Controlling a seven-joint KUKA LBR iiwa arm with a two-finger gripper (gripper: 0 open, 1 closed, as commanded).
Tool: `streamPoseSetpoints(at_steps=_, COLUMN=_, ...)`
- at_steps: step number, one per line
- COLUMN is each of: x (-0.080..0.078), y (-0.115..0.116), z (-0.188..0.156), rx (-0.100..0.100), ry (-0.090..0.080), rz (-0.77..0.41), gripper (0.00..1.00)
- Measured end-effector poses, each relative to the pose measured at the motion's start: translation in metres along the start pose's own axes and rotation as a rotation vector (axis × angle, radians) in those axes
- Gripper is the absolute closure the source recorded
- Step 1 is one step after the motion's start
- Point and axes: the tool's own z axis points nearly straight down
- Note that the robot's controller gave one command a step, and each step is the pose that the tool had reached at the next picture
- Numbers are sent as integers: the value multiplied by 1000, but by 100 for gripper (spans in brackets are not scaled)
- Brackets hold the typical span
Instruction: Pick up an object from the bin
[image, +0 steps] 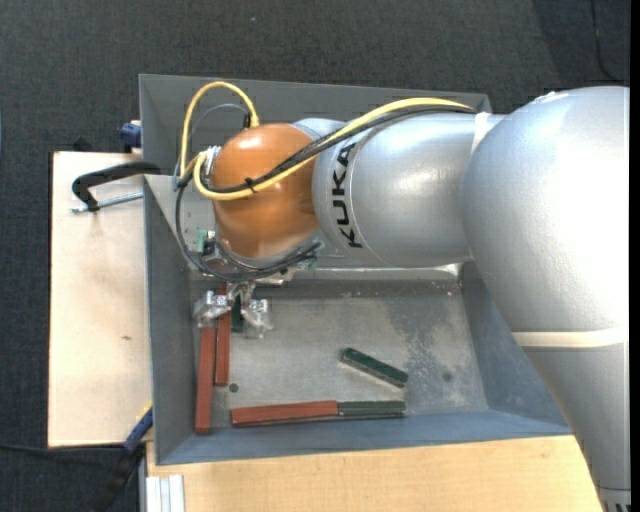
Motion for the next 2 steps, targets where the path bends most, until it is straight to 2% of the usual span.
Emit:
streamPoseSetpoints(at_steps=1, x=0, y=0, z=0, rx=0, ry=0, rz=0, gripper=100)
streamPoseSetpoints(at_steps=2, x=9, y=25, z=-148, rx=1, ry=-2, rz=-34, gripper=100)
